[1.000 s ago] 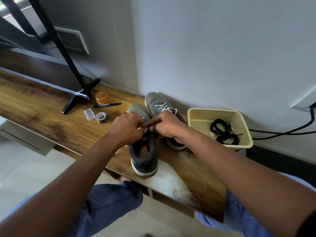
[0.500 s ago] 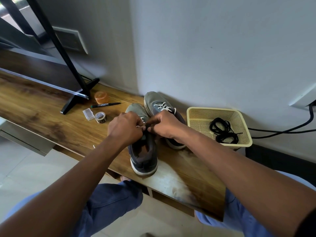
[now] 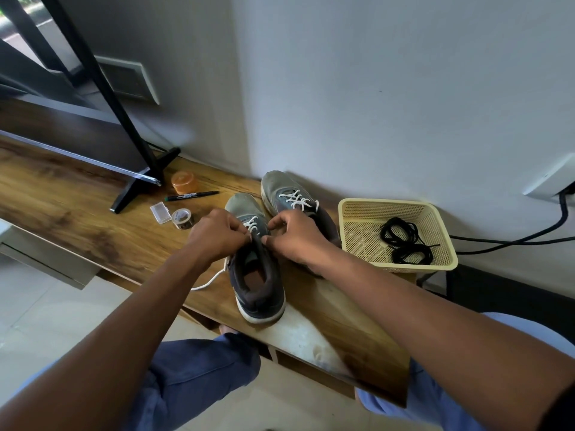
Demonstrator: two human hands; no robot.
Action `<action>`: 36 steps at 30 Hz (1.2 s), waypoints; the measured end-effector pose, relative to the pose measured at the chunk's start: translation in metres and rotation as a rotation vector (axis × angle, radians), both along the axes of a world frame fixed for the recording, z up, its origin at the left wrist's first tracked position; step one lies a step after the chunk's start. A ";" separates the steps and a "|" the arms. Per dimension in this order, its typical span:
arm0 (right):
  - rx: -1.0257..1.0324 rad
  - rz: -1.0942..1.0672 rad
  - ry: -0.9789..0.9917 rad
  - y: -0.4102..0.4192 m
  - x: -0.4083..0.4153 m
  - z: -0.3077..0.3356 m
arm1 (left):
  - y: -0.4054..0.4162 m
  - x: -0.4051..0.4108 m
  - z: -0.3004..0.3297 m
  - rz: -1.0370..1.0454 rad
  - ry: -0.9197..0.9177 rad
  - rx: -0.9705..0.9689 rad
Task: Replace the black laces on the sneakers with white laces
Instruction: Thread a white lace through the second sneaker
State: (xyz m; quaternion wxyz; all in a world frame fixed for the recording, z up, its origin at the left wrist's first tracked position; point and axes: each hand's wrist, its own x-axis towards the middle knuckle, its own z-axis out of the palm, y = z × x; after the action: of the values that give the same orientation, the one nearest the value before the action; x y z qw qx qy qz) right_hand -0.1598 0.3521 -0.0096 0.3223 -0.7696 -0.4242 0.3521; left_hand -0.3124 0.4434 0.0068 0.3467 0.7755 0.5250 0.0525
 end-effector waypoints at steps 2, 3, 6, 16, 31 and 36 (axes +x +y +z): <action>0.038 0.036 -0.078 -0.004 -0.005 0.001 | 0.001 0.000 0.000 0.002 -0.041 -0.105; 0.059 0.045 -0.099 -0.005 -0.007 0.002 | 0.002 0.000 0.000 -0.001 -0.060 -0.142; 0.121 0.069 -0.150 -0.007 -0.009 0.005 | 0.004 -0.001 0.003 -0.015 -0.084 -0.209; 0.216 0.098 -0.135 -0.003 -0.001 0.002 | 0.004 0.002 0.009 -0.017 -0.114 -0.288; 0.268 0.021 -0.175 0.002 -0.002 -0.001 | 0.004 0.003 0.005 -0.277 -0.056 0.157; 0.425 -0.185 0.211 0.014 0.003 0.028 | 0.003 0.002 0.007 -0.355 0.036 0.176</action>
State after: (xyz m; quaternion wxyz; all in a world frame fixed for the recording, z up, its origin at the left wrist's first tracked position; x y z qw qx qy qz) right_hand -0.1569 0.3658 0.0187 0.5501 -0.6791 -0.3805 0.3022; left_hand -0.3108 0.4466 0.0134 0.2719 0.8840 0.3797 0.0225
